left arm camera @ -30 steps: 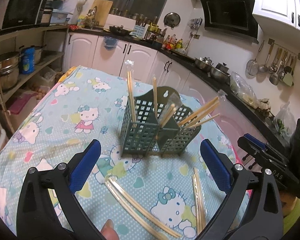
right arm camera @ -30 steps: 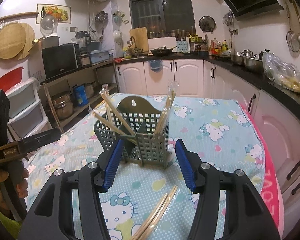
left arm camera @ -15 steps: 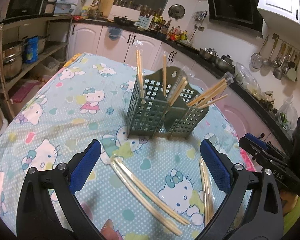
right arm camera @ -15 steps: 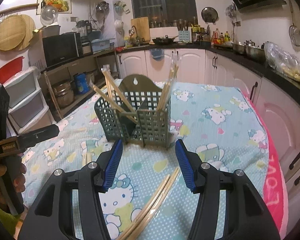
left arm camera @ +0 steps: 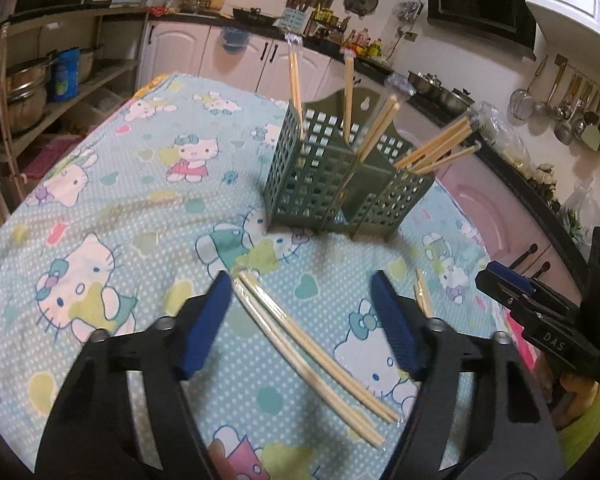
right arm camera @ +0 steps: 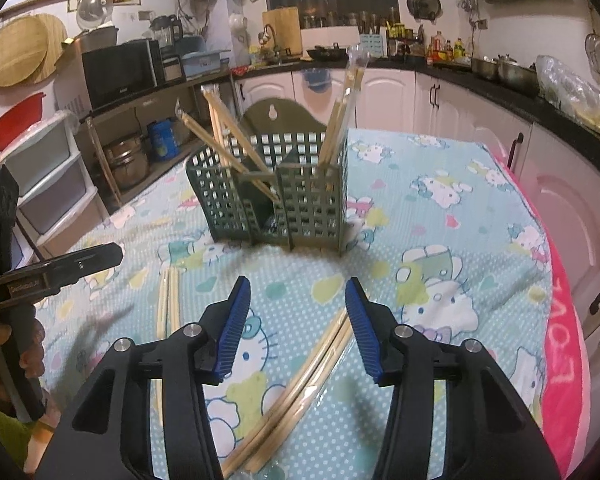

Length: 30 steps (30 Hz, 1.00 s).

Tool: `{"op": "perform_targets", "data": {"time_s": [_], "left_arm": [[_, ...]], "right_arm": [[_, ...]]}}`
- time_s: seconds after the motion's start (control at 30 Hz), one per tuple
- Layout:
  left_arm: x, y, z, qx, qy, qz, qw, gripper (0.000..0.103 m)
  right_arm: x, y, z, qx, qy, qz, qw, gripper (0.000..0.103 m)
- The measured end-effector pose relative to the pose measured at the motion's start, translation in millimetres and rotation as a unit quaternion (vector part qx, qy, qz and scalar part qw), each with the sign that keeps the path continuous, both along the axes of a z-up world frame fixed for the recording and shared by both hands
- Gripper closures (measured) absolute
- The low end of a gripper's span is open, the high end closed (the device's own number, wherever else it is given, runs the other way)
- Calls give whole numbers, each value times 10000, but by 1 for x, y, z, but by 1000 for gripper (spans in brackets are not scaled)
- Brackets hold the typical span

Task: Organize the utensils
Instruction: 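Lower the left tool onto another chopstick bundle and close its fingers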

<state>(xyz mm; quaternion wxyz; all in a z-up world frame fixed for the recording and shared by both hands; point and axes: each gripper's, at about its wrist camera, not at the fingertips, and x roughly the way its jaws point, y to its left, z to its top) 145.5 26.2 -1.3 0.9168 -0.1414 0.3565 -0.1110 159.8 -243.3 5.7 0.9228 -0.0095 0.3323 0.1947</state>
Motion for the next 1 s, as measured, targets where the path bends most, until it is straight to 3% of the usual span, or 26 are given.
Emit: {"op": "perform_targets", "data": {"time_s": [0.17,0.3,0.8,1.0], "left_arm": [[0,-1,-12,-12,181,-58,9998,57],[2,-2,-24,-93,380,-167,9991,75],[23,4,-63,-168,1157,-53,9931,83],[35,6,-67,-174,1220,-49,9924,85]], "right_arm": [[4,1,-15,-55,246,5,9997,62],[7,2,-23,-67,390,9,9992,63],[44,7,-55,-258,895,-15,9956,71],[61,9,-63,-378,1042,-71,9938,71]]}}
